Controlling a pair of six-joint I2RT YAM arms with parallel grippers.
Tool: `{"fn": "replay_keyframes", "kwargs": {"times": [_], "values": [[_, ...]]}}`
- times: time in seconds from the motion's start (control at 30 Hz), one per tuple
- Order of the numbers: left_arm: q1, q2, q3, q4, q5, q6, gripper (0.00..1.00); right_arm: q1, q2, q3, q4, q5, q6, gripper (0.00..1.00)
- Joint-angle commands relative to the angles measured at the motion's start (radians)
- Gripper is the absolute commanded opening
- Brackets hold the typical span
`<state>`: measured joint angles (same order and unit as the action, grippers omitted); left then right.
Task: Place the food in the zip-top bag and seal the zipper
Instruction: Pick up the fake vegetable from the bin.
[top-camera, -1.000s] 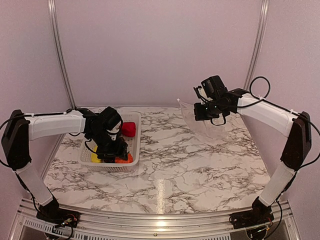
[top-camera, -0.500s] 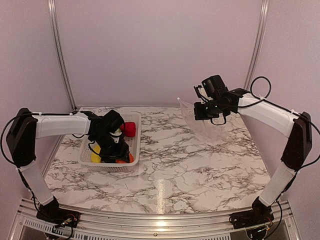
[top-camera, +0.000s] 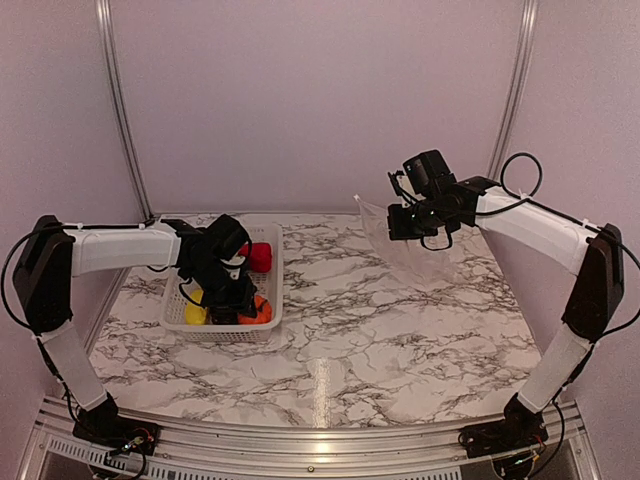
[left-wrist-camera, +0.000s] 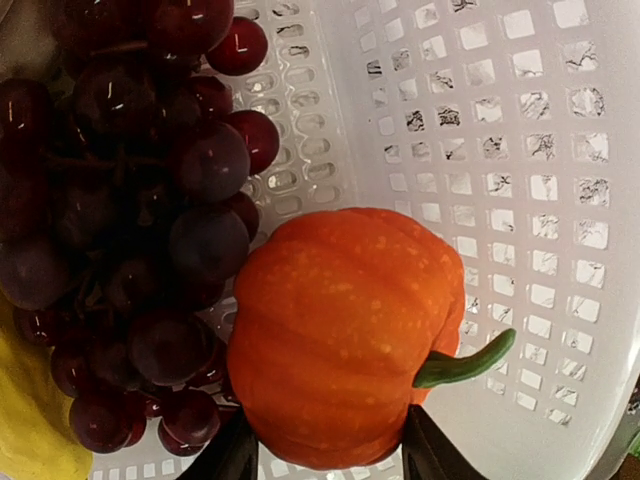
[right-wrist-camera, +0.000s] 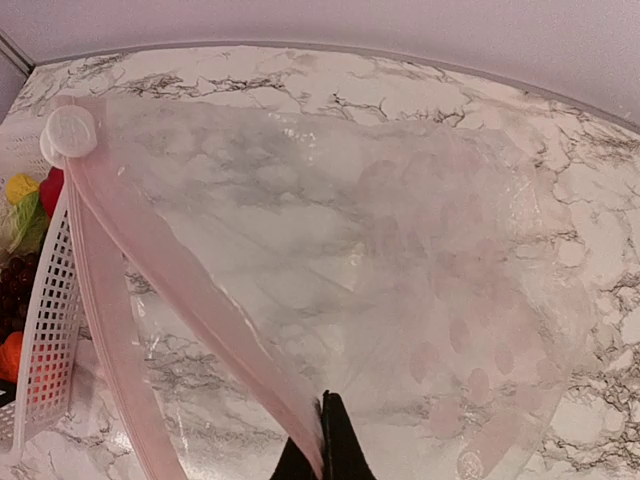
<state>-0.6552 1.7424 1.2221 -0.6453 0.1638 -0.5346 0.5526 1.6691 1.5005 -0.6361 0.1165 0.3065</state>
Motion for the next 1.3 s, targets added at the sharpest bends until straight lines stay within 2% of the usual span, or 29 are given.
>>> {"fn": "replay_keyframes", "kwargs": {"times": [0.0,0.13,0.37,0.57,0.83,0.93,1.07,1.27], "values": [[0.002,-0.036,0.020,0.029,-0.031,0.029,0.43,0.011,-0.032,-0.005,0.012,0.001,0.013,0.01],[0.003,-0.056,0.012,0.031,-0.038,0.036,0.39,0.013,-0.027,-0.001,0.009,0.000,0.011,0.01],[0.016,-0.123,0.028,-0.016,-0.083,0.061,0.37,0.028,-0.012,0.025,-0.004,0.006,0.003,0.01],[0.025,-0.164,0.129,-0.096,-0.159,0.105,0.38,0.067,0.024,0.079,-0.026,0.018,-0.022,0.01],[0.025,-0.173,0.283,-0.082,-0.106,0.075,0.38,0.107,0.111,0.178,-0.038,-0.042,-0.007,0.01],[0.025,-0.201,0.290,0.019,-0.032,0.044,0.38,0.118,0.140,0.217,-0.042,-0.058,-0.007,0.01],[0.025,-0.254,0.212,0.262,0.052,-0.022,0.37,0.128,0.173,0.255,-0.040,-0.097,0.010,0.01],[0.020,-0.222,0.193,0.503,0.192,-0.146,0.36,0.137,0.201,0.289,-0.034,-0.152,0.039,0.00]]}}
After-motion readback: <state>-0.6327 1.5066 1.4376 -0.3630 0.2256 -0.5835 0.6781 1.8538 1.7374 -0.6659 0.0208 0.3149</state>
